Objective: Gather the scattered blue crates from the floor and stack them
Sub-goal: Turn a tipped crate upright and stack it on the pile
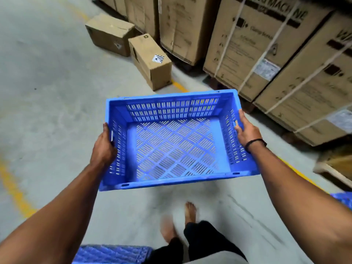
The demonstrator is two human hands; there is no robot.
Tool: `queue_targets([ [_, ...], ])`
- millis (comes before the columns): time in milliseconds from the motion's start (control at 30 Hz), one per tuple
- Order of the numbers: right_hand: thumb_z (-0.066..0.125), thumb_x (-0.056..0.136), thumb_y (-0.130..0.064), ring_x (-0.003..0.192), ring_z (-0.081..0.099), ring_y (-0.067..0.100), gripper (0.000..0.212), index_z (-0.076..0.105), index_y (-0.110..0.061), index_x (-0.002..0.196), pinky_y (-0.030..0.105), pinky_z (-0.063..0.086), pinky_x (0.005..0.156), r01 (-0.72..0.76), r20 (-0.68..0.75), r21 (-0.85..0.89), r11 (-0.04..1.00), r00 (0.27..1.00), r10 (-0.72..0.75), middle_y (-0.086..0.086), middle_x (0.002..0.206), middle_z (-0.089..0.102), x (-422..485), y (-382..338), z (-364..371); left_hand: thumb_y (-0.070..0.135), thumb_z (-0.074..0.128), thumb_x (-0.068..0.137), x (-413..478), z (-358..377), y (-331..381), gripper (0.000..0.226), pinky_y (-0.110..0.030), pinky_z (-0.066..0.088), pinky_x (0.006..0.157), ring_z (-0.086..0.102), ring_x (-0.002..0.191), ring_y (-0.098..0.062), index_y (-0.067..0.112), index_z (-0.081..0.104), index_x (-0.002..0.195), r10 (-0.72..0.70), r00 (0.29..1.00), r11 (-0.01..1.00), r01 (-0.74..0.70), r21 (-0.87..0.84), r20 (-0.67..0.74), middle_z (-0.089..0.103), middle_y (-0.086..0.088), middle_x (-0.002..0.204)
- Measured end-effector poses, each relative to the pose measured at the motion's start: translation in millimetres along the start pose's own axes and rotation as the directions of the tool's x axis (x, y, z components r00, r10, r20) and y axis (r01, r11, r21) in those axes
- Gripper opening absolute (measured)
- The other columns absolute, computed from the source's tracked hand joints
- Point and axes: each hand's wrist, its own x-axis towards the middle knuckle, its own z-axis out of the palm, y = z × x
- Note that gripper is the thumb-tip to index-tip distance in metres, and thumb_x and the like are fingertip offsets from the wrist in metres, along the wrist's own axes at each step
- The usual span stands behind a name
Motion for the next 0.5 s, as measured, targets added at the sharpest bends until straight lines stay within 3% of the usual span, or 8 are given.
queue_targets([
  [233,0.05,0.095,-0.017,0.103,0.058,0.045,0.066,0.017,-0.036,0.149,0.04,0.046,0.084,-0.222,-0.097,0.058,0.973,0.969,0.226,0.032,0.116,0.06,-90.4,119.5,-53.9,-0.003,0.05,0.078,-37.4,41.1,93.5,0.089,-0.045,0.045,0.082,0.056,0.103,-0.045,0.018,0.006,0.152,0.242,0.959,0.965,-0.254,0.071,0.144,0.055,-0.027,0.122],
  [500,0.048,0.096,-0.017,0.107,0.055,0.045,0.063,0.019,-0.036,0.149,0.04,0.043,0.086,-0.443,-0.227,0.142,0.885,0.856,0.464,0.031,0.122,0.057,-214.2,278.1,-127.9,0.003,0.05,0.084,-126.4,123.0,226.7,0.081,-0.043,0.044,0.085,0.056,0.109,-0.043,0.016,0.007,0.152,0.492,0.821,0.849,-0.526,0.05,0.289,0.053,-0.027,0.128],
])
